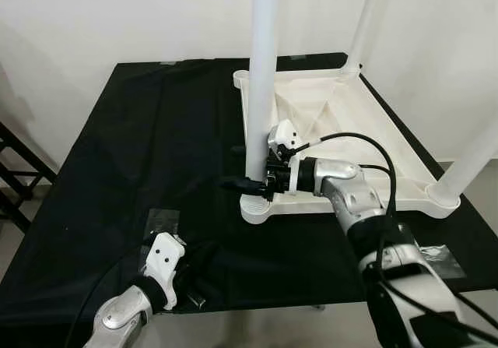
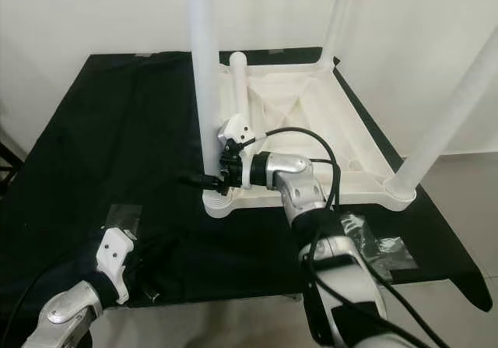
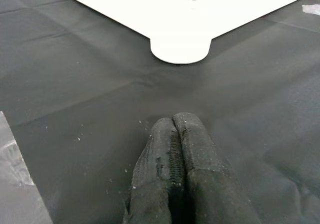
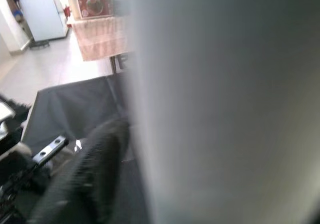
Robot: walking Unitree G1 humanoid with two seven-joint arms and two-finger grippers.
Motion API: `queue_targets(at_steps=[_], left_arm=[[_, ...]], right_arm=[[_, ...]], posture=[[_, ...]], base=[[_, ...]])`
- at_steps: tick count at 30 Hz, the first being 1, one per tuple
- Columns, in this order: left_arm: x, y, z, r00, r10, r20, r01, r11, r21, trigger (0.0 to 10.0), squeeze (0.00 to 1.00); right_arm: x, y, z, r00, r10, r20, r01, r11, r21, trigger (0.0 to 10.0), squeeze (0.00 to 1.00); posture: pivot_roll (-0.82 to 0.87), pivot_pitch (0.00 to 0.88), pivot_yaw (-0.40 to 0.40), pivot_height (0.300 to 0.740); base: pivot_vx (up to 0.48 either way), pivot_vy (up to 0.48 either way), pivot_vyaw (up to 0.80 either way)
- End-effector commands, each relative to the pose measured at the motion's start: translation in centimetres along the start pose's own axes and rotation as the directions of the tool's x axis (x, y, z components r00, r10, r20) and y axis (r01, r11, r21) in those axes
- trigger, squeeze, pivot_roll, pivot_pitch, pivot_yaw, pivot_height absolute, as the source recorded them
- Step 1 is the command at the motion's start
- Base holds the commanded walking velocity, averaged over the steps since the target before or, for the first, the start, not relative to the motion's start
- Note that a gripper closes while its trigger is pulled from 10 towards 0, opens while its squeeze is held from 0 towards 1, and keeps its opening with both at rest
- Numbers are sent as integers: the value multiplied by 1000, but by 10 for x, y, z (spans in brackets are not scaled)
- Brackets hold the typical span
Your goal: Building children table
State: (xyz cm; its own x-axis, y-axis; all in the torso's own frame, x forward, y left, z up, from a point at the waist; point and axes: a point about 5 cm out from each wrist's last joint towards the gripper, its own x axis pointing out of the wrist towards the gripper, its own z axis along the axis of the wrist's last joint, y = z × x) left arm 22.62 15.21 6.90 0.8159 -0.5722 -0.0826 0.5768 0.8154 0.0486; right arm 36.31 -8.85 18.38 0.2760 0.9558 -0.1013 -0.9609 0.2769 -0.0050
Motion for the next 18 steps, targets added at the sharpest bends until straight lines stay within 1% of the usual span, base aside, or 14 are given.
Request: queue_targets(at_steps=[1, 5, 7, 13, 14, 15, 16, 17, 18], left_arm=[[-2, -1, -5, 1000, 3, -17, -3, 1000, -7, 10000, 0], [-2, -2, -4, 1000, 3, -17, -3, 1000, -8, 10000, 0], [-2, -3, -4, 1000, 5, -15, -5, 1000, -9, 10000, 0], [-2, -3, -4, 1000, 6, -13, -6, 1000, -10, 10000, 0], [-3, -4, -4, 1000, 9, -11, -9, 1000, -11, 10000, 0], [-3, -4, -4, 1000, 9, -11, -9, 1000, -11, 10000, 0], [-5, -5, -4, 1000, 12, -8, -12, 1000, -12, 10000, 0], [-6, -6, -4, 1000, 14, -7, -14, 1000, -13, 10000, 0], [-6, -6, -4, 1000, 14, -7, -14, 1000, -13, 10000, 0]], right_arm=[[6, 3, -1, 998, 66, -2, -66, 998, 22, 0, 0], [4, 3, -3, 997, 73, 1, -73, 997, 27, 0, 0], [0, 0, -3, 998, 60, 21, -60, 998, 31, 0, 0], [-3, -3, -4, 999, 45, 26, -45, 999, 25, 0, 0], [-10, -7, -14, 993, -114, 19, 114, 993, 10, 0, 0], [-10, -7, -14, 993, -114, 19, 114, 993, 10, 0, 0], [-14, -6, -34, 938, -346, -11, 346, 938, 36, 0, 0], [-19, -4, -47, 864, -501, -39, 503, 863, 49, 0, 0], [-19, -4, -47, 864, -501, -39, 503, 863, 49, 0, 0]], posture=[[34, 21, 6, 740], [36, 23, 3, 740], [34, 26, -1, 740], [34, 26, -2, 740], [37, 39, -24, 740], [37, 39, -24, 740], [28, 45, -29, 740], [28, 45, -29, 740], [28, 45, -29, 740]], base=[[0, 0, 0], [0, 0, 0], [0, 0, 0], [0, 0, 0], [0, 0, 0], [0, 0, 0], [0, 0, 0], [0, 0, 0], [0, 0, 0]])
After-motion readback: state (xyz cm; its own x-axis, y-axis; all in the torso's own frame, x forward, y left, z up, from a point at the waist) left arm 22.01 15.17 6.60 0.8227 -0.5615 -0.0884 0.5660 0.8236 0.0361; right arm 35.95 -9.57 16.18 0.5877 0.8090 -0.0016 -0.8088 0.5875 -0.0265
